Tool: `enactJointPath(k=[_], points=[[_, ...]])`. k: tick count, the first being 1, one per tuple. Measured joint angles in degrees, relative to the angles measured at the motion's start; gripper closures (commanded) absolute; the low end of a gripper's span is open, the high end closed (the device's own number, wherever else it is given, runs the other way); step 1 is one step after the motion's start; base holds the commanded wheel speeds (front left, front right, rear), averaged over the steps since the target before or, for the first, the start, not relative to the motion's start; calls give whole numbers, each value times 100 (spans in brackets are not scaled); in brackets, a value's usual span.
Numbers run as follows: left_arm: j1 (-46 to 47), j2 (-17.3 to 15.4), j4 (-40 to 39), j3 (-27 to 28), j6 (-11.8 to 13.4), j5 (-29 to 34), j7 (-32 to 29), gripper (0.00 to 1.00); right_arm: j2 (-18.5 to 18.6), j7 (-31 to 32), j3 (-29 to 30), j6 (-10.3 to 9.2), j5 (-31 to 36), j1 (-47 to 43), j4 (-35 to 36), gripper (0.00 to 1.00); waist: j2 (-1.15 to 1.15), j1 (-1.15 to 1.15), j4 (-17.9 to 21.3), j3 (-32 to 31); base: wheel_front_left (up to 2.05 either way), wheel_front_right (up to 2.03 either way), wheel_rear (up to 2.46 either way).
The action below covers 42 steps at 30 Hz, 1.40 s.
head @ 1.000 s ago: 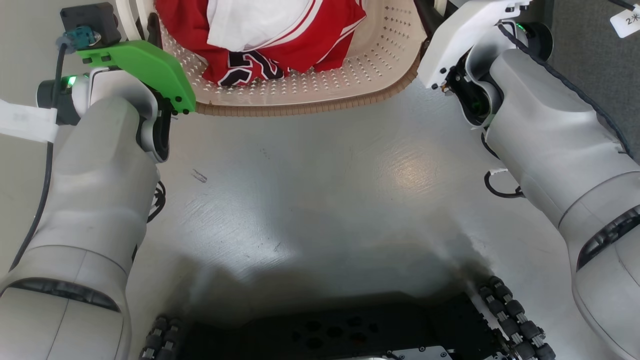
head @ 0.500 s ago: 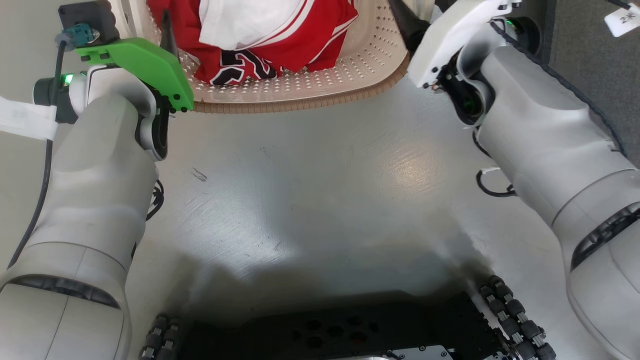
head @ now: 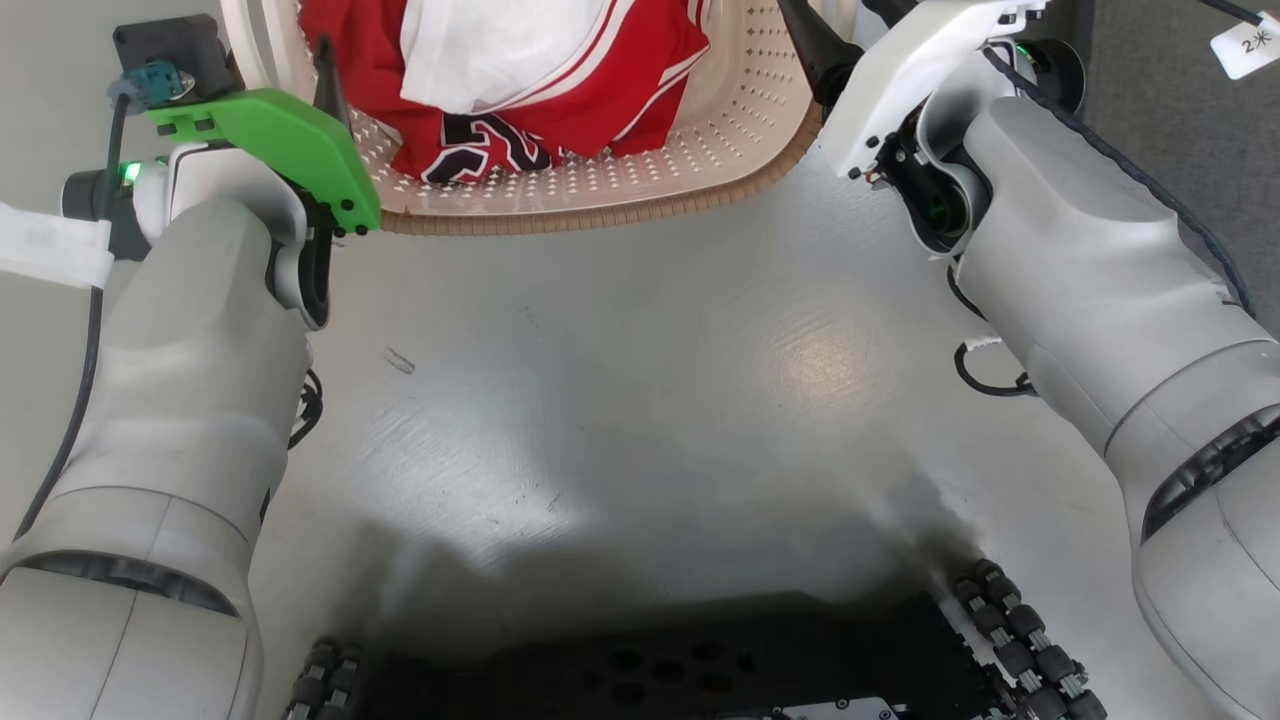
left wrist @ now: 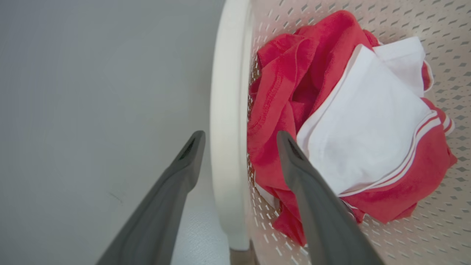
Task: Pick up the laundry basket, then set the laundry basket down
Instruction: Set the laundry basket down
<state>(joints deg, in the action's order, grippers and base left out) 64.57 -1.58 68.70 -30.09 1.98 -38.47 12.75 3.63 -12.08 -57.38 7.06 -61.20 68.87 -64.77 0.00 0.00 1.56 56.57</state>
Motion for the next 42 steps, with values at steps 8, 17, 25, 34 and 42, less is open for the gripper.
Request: enactJointPath(k=[8,17,25,34,42], points=[[-31,-10,108,36,-99,-11,71,0,-2,-56,-15,0,-109,-52,-42,0,0,0,25,-251,0,0,0],[-389,-34,145,71,-247,-19,144,0,-3,-130,-16,0,-190,-446,-43,0,0,0,82,-762,0,0,0],[-722,-73,105,145,-377,-62,151,0,-2,-186,-15,0,-234,-681,73,0,0,0,113,-1199,0,0,0],[-1134,-144,-571,352,-476,-53,151,0,5,-225,153,0,-193,-1043,374,0,0,0,125,-1945,0,0,0],[-1655,-303,-1114,553,-475,109,151,0,267,-225,641,0,92,-1283,772,0,0,0,127,-2556,0,0,0]])
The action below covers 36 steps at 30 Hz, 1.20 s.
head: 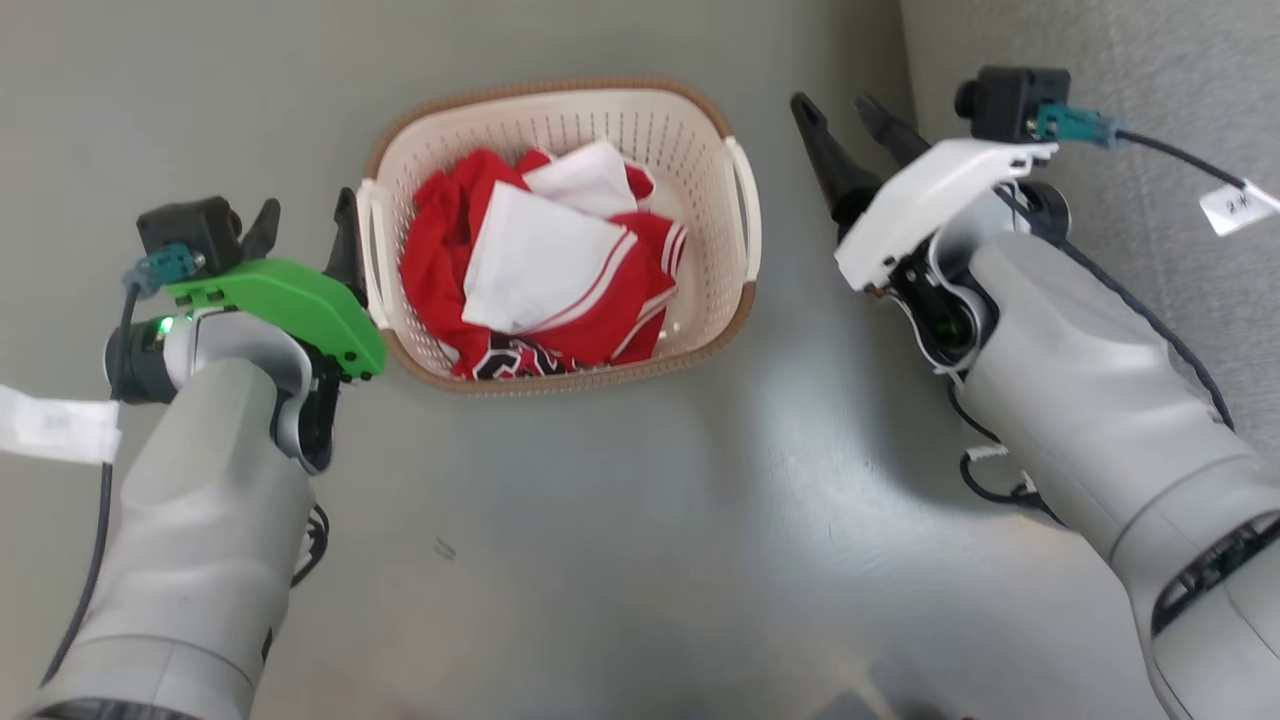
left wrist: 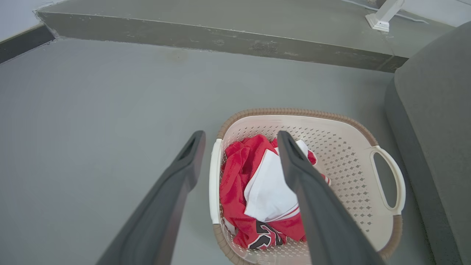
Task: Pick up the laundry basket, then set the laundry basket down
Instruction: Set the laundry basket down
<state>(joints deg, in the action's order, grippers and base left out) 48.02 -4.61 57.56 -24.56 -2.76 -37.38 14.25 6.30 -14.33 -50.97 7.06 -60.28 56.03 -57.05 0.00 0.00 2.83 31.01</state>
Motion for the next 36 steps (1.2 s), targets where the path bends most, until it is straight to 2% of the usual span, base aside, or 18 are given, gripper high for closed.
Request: enactJointPath(k=[9,23,36], points=[[-581,-7,-708,252,1,218,0,0,257,0,472,0,446,-597,368,0,0,0,-27,-616,0,0,0],[-1669,-54,-1824,788,34,575,0,0,321,-1,1265,-19,1181,-1588,1294,0,0,0,-16,-1500,0,0,0],[-2631,-46,-2874,1185,155,1082,1,0,382,-1,1954,-275,1954,-2421,2288,0,0,0,3,-2173,0,0,0]])
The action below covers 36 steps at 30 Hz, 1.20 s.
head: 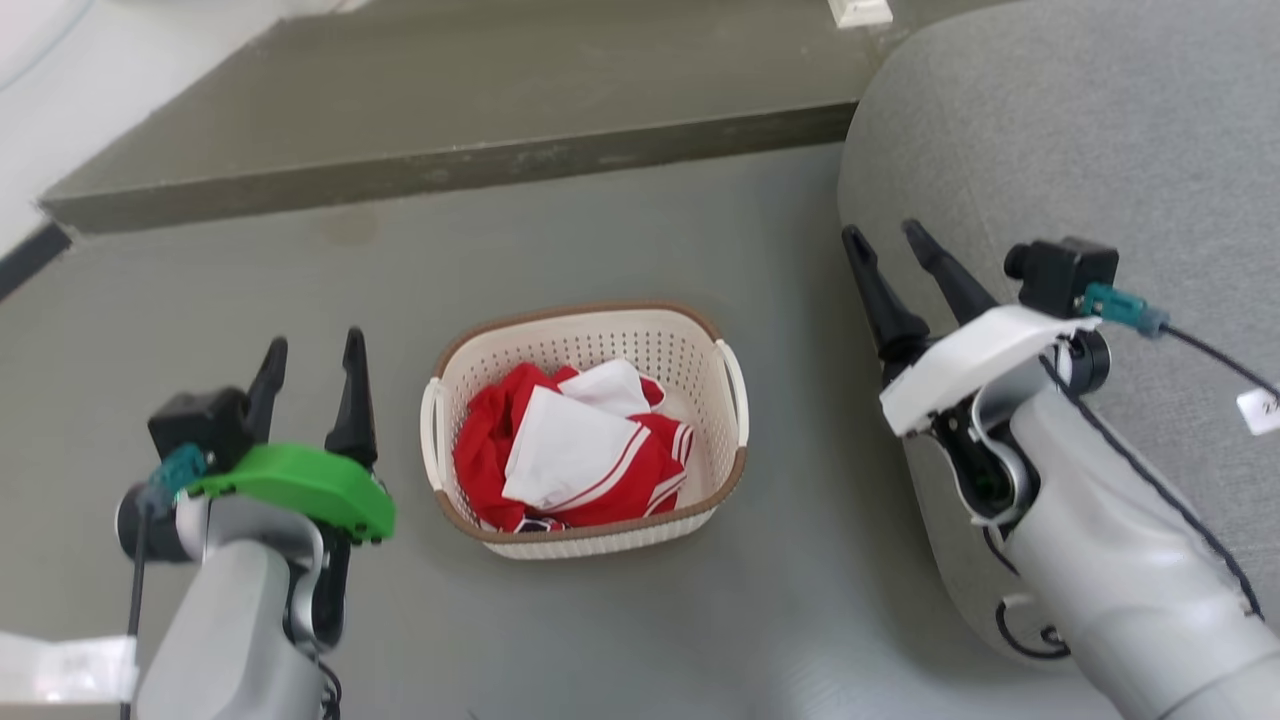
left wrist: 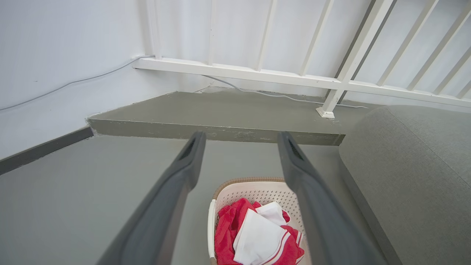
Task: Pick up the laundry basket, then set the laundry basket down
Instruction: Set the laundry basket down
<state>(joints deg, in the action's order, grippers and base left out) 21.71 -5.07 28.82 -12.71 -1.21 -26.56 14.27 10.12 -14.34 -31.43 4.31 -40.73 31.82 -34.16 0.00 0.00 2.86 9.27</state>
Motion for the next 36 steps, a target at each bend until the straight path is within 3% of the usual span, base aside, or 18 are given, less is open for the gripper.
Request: enactJointPath(k=[18,36], points=[[-994,115,-1091,536,175,328,0,0,-45,0,667,-337,808,-1205,985,0,0,0,63,-329,0,0,0],[-1596,221,-1599,613,114,634,0,0,-140,0,940,-349,1291,-1839,1472,0,0,0,122,-493,0,0,0]])
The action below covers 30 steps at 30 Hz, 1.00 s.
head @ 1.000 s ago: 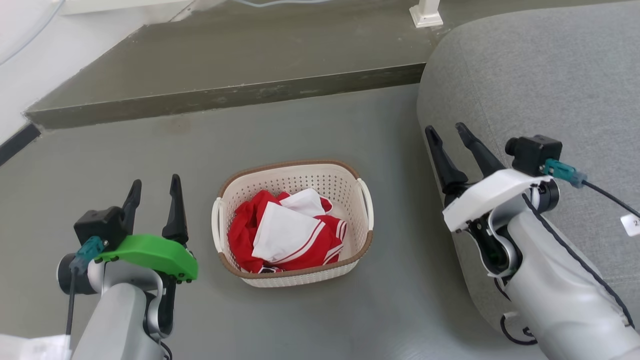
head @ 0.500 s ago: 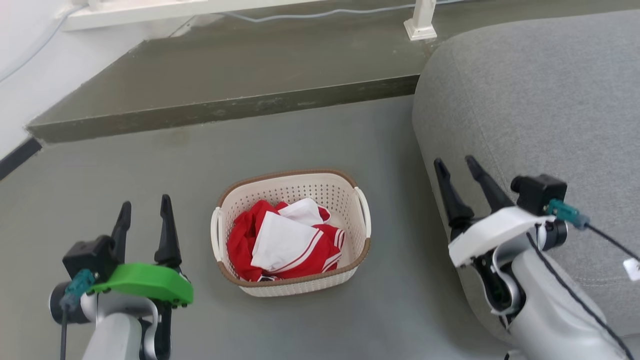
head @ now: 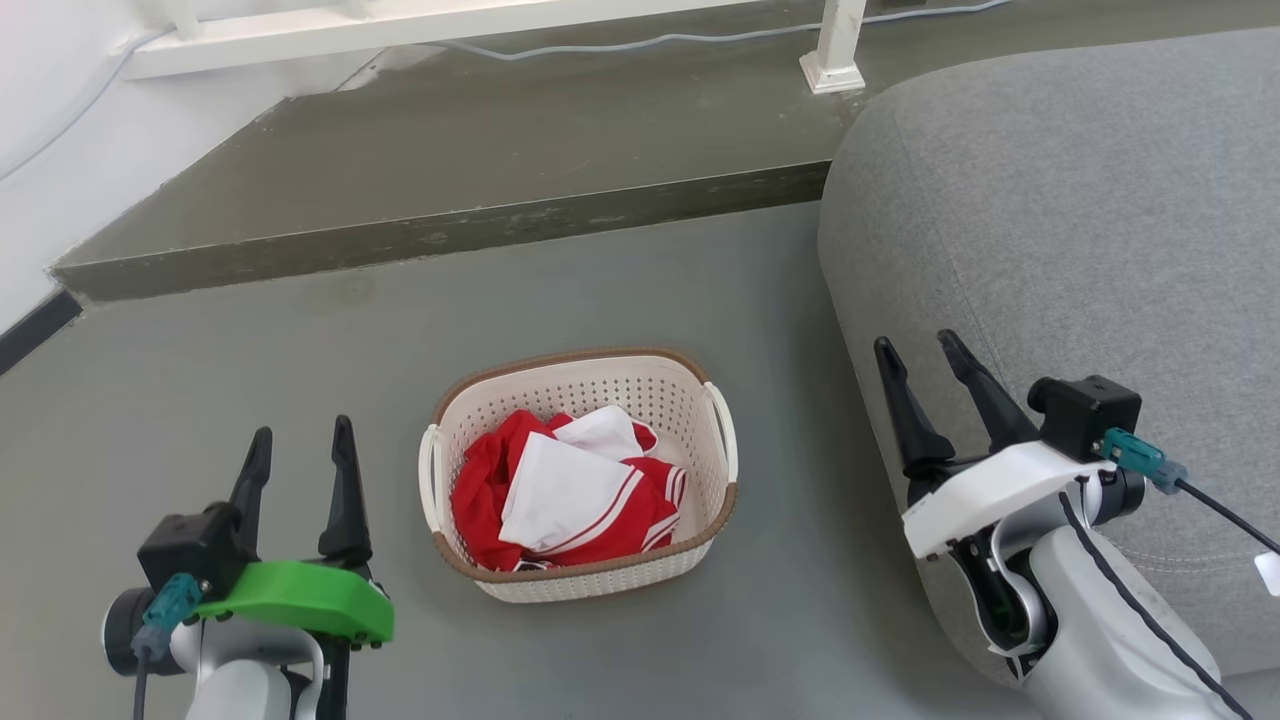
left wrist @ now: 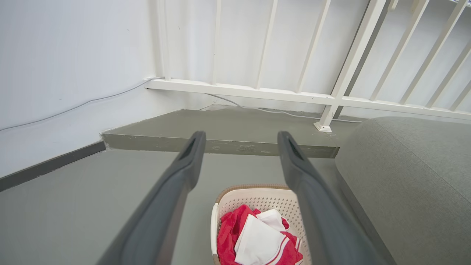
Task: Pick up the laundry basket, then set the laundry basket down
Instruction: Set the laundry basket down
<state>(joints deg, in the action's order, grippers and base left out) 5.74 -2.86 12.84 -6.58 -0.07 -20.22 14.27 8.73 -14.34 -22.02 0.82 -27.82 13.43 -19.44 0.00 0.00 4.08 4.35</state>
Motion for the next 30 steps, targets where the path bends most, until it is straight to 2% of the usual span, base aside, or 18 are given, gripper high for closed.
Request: enactJointPath(k=[30], points=[[-225,30,-210,51,-92,94,0,0,-148,0,339,67,369,-348,212,0,0,0,7,17,0,0,0]])
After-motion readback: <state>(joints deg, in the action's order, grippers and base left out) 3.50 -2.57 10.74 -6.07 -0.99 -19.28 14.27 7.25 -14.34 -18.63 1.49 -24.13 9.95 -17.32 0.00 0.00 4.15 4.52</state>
